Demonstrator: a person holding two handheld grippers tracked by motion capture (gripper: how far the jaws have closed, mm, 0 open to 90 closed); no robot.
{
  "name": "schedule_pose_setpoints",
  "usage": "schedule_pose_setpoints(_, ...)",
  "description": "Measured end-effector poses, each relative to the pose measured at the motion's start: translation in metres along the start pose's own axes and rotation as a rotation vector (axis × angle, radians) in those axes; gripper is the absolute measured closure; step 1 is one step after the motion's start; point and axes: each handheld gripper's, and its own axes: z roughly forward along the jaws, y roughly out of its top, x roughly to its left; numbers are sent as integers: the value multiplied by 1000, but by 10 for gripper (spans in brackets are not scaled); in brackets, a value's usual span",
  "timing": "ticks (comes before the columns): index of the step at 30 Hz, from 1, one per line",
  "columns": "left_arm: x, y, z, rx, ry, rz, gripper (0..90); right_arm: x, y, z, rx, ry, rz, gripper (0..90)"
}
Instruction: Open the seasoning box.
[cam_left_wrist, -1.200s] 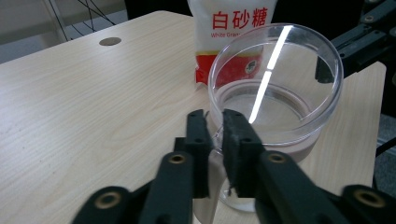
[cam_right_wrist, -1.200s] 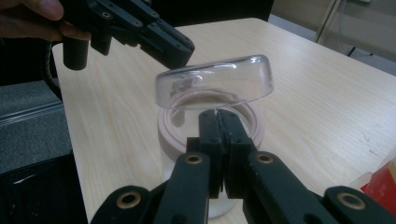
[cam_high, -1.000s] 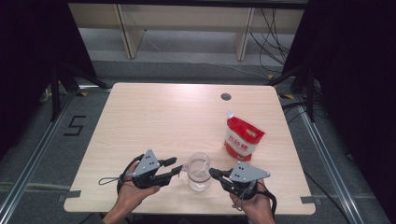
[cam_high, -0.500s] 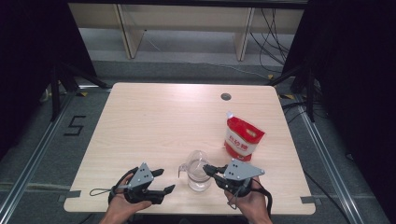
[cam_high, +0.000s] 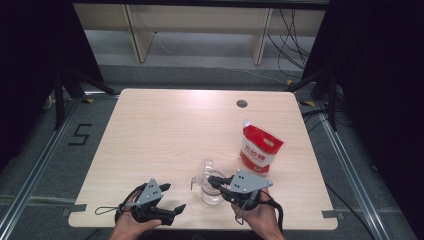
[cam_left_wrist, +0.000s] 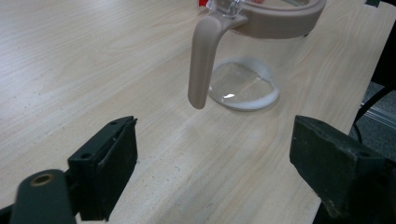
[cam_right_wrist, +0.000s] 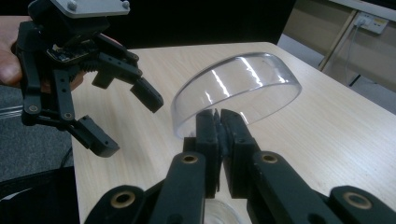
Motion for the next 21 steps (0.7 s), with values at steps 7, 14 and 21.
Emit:
schedule_pose_setpoints(7,0,-3,-5,-5,-4,4,150,4,4,7,-1,15,-10,867)
schedule_pose_setpoints(14,1,-5,-5,9,-2,-2,151,9,9,15,9,42,-25,863)
schedule_pose_setpoints(21,3,-4,-6,-1,8,-3,151,3,4,10,6,23,-10,847)
